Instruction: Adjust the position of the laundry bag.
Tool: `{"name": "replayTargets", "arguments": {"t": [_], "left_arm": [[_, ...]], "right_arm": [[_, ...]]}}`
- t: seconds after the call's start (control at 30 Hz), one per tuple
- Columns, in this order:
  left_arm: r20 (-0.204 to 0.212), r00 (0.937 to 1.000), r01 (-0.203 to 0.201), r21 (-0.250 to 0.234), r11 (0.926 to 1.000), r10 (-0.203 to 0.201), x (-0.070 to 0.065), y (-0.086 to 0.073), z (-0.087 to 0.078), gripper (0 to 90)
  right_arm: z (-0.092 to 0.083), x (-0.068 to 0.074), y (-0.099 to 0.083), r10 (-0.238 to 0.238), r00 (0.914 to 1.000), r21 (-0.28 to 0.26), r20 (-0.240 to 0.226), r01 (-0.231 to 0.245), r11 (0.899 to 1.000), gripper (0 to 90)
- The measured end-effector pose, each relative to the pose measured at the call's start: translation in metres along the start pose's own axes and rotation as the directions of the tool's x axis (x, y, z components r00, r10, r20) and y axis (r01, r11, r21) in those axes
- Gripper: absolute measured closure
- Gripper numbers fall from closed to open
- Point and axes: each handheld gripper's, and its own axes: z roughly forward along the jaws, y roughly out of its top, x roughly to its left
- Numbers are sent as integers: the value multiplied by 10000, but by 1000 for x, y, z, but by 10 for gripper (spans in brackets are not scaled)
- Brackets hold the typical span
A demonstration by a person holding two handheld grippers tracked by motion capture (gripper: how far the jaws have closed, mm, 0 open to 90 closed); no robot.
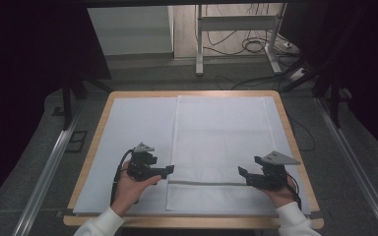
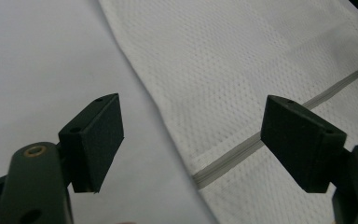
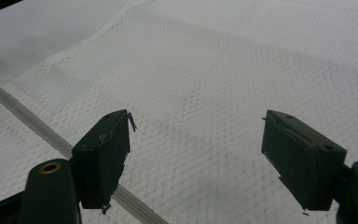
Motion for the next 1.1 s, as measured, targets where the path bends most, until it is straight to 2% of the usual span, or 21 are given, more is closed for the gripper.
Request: {"name": "replayTargets", "arguments": {"t": [0.1, 0.13, 0.23, 0.4, 0.5, 0.63, 0.7, 0.97, 1.1], "left_arm": [[-32, 10000, 52, 126, 9999, -51, -2, 2, 4, 227], [-8, 9998, 213, 243, 9995, -213, -3, 4, 9, 228], [19, 9995, 318, 331, 9989, -319, -3, 4, 12, 228], [26, 9989, 470, 607, 9970, -472, -3, 2, 19, 235], [-114, 9974, 724, 782, 9943, -717, 0, -2, 22, 247], [-163, 9967, 808, 920, 9925, -796, 2, -5, 24, 293], [-127, 9967, 808, 1154, 9900, -799, 2, -7, 27, 318], [194, 9937, 1060, 1519, 9827, -1102, 4, -10, 36, 370], [143, 9920, 1215, 1557, 9803, -1252, 6, -11, 41, 378]], "right_arm": [[1, 0, 0, -7, 10000, 6, -9, 7, 10000, 227], [2, 0, 0, -22, 10000, 44, 2, 22, 10000, 227], [2, 0, -1, -26, 10000, 42, 40, 25, 10000, 227], [2, 0, 0, -1, 10000, 37, 82, 0, 10000, 227], [1, 1, 0, -26, 9999, 33, 127, 26, 10000, 226], [1, 1, -1, -43, 9998, 12, 170, 43, 10000, 226], [1, 1, 0, -68, 9998, 24, 203, 68, 10000, 225], [2, 3, 0, -176, 9995, 46, 261, 175, 9998, 223], [1, 3, 0, -230, 9994, 19, 259, 229, 9997, 223]]}}
